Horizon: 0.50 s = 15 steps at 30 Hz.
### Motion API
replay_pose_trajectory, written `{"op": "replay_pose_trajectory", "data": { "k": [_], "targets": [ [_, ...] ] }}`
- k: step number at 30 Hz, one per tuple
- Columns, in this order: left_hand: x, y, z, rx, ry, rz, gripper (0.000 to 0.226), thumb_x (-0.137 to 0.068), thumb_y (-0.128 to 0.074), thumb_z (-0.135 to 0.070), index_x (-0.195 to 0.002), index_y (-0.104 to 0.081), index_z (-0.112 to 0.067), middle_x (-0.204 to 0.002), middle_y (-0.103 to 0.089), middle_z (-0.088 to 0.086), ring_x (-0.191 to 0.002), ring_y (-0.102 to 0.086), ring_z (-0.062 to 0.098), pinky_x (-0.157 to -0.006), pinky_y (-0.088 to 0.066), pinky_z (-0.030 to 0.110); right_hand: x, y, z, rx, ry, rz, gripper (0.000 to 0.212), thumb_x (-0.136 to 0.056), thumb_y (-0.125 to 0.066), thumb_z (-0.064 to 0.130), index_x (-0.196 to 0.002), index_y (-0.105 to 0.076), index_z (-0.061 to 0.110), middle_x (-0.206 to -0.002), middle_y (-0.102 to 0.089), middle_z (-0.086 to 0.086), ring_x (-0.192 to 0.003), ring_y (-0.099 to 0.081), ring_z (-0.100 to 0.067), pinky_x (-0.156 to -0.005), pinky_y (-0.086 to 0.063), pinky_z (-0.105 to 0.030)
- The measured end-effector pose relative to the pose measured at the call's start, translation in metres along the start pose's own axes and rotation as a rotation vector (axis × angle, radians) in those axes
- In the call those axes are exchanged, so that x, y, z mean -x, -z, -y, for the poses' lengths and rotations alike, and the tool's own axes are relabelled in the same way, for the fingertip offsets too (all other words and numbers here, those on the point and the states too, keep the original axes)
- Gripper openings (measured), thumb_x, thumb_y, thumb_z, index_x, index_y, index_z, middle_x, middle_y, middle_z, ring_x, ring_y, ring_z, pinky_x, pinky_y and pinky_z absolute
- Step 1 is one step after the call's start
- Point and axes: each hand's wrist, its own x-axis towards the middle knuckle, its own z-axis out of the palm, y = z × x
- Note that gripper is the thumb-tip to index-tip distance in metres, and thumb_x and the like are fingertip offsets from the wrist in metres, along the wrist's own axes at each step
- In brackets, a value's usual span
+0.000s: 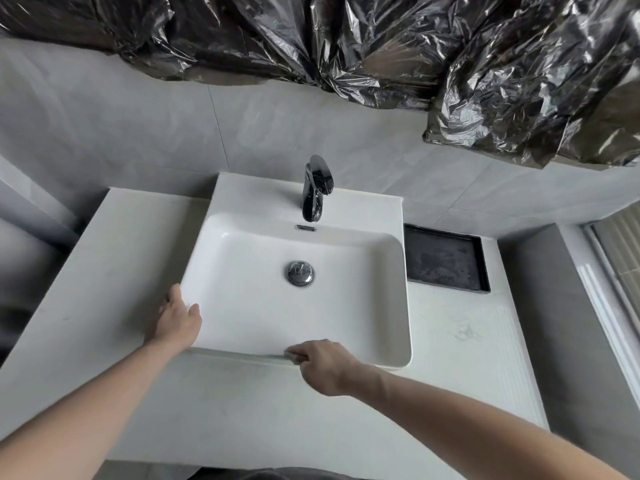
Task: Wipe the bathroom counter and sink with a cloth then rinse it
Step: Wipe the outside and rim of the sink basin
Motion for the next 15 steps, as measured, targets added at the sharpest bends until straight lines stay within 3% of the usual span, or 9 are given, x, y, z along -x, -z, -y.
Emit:
{"op": "replay_pose_trajectory", "data": {
  "k": [2, 6, 8, 10, 11, 13, 15],
  "targets": [
    [0.0, 0.001, 0.001, 0.001, -0.013, 0.007, 0.028, -0.095, -0.05, -0.02, -0.116, -0.035, -0.007, -0.125, -0.051, 0.03, -0.117, -0.05, 0.045, -0.091, -0.043, 0.05, -0.003, -0.003, 0.0, 0.017, 0.057, -0.007, 0.02, -0.064, -0.029, 0.009, -0.077, -0.034, 0.021, -0.072, -0.046, -0.001, -0.076, -0.041, -0.03, -0.069, -0.043, -0.044],
    [-0.001, 0.002, 0.003, 0.009, -0.032, 0.03, 0.031, -0.095, -0.05, -0.02, -0.119, -0.035, -0.007, -0.128, -0.05, 0.029, -0.118, -0.049, 0.045, -0.09, -0.042, 0.048, 0.008, 0.012, -0.061, 0.162, -0.067, -0.026, 0.012, -0.07, -0.033, 0.007, -0.074, -0.035, 0.018, -0.073, -0.047, 0.0, -0.072, -0.04, -0.027, -0.06, -0.036, -0.041],
    [-0.001, 0.004, 0.004, 0.004, -0.034, 0.038, 0.033, -0.096, -0.05, -0.023, -0.12, -0.035, -0.008, -0.13, -0.05, 0.028, -0.119, -0.049, 0.045, -0.091, -0.042, 0.049, 0.012, 0.023, -0.101, 0.299, -0.073, -0.038, 0.018, -0.089, -0.038, 0.015, -0.077, -0.043, 0.028, -0.098, -0.061, 0.005, -0.089, -0.059, -0.026, -0.067, -0.042, -0.038],
    [-0.002, 0.004, 0.005, 0.0, -0.035, 0.045, 0.034, -0.095, -0.051, -0.024, -0.121, -0.034, -0.01, -0.132, -0.05, 0.027, -0.12, -0.049, 0.045, -0.094, -0.042, 0.05, 0.014, 0.031, -0.131, 0.501, -0.023, -0.049, 0.017, -0.103, -0.043, 0.021, -0.104, -0.055, 0.033, -0.13, -0.053, 0.01, -0.117, -0.06, -0.02, -0.086, -0.049, -0.037],
    [-0.002, 0.004, 0.005, -0.001, -0.034, 0.048, 0.036, -0.095, -0.051, -0.025, -0.122, -0.034, -0.01, -0.132, -0.05, 0.027, -0.12, -0.049, 0.044, -0.094, -0.042, 0.05, 0.01, 0.033, -0.141, 0.565, -0.003, -0.073, 0.02, -0.104, -0.046, 0.018, -0.119, -0.055, 0.028, -0.137, -0.047, 0.01, -0.125, -0.056, -0.018, -0.092, -0.051, -0.036],
    [-0.001, 0.004, 0.006, -0.006, -0.034, 0.049, 0.037, -0.095, -0.052, -0.025, -0.123, -0.034, -0.01, -0.132, -0.05, 0.027, -0.12, -0.049, 0.045, -0.095, -0.042, 0.05, -0.001, 0.041, -0.151, 0.577, -0.047, -0.168, 0.025, -0.107, -0.043, 0.018, -0.13, -0.05, 0.021, -0.138, -0.047, 0.007, -0.13, -0.054, -0.017, -0.097, -0.05, -0.036],
    [-0.002, 0.003, 0.006, -0.004, -0.039, 0.042, 0.038, -0.095, -0.053, -0.024, -0.125, -0.035, -0.009, -0.132, -0.05, 0.028, -0.12, -0.05, 0.045, -0.096, -0.041, 0.05, -0.014, 0.056, -0.15, 0.539, -0.113, -0.287, 0.023, -0.109, -0.037, 0.021, -0.127, -0.052, 0.02, -0.133, -0.054, 0.002, -0.127, -0.056, -0.021, -0.096, -0.048, -0.037]
  ]
}}
